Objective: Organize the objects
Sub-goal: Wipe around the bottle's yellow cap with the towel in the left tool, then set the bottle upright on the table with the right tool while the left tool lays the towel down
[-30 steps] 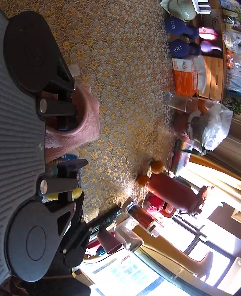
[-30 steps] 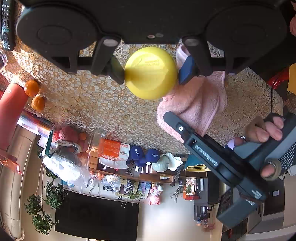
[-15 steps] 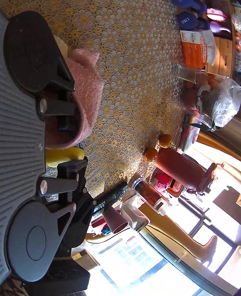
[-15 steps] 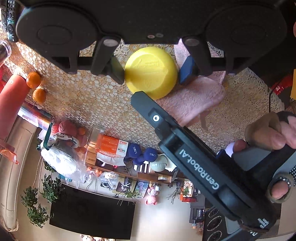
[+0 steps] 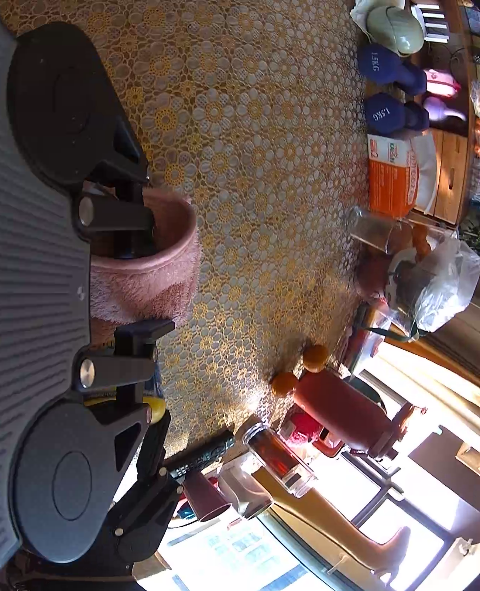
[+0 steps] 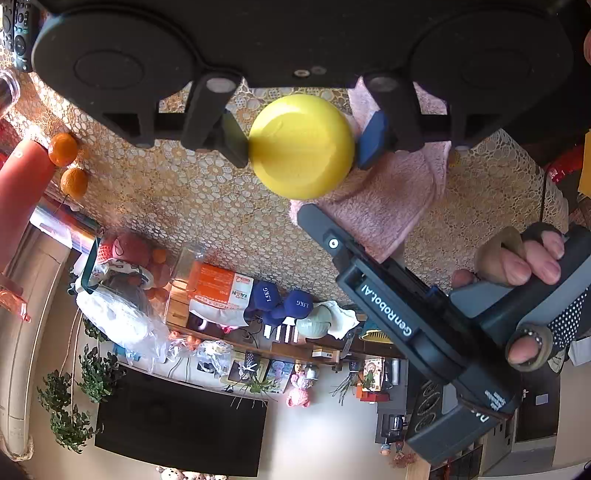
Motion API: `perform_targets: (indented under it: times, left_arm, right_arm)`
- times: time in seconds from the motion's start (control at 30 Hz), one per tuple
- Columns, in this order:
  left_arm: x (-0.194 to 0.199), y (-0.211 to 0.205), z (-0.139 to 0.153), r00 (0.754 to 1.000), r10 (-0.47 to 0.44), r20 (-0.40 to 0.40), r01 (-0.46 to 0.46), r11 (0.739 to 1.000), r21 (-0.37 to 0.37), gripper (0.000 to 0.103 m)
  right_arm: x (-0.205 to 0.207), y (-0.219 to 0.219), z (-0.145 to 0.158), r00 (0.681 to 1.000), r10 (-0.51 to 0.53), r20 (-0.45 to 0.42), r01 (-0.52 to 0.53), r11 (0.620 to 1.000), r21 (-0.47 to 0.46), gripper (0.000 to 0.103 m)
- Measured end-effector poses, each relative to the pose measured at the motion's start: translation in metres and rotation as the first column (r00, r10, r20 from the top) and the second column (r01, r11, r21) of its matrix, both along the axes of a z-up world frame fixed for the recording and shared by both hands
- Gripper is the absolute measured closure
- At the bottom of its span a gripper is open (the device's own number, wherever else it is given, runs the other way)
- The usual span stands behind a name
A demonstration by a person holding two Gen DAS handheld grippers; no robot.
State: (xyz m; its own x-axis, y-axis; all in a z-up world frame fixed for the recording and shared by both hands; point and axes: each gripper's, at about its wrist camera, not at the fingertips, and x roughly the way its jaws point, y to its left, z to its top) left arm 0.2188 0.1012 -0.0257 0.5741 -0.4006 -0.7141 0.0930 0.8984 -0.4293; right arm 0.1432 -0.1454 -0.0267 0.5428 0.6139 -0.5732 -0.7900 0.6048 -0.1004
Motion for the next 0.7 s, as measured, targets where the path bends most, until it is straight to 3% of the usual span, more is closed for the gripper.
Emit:
perform_targets:
  times: [0.37, 0.53, 0.7]
  left_arm:
    - [-0.005, 0.04, -0.028, 0.995, 0.094, -0.018, -0.092, 0.989, 0.115, 0.074]
    - [-0.01, 0.033, -0.031, 0.998, 0.064, 0.031, -0.069, 0.97, 0.234, 0.074]
    - [-0.013, 0.026, -0.025, 0.998, 0.042, 0.055, -0.055, 0.963, 0.263, 0.073]
  right_arm:
    - [0.015, 0.022, 0.004, 1.0, -0.024, 0.02, 0.024, 0.999, -0.028, 0.039]
    - [0.021, 0.033, 0.005, 0.999, -0.041, 0.023, 0.041, 0.998, -0.037, 0.039]
    - [0.024, 0.038, 0.007, 0.998, -0.064, 0.017, 0.065, 0.997, -0.043, 0.039]
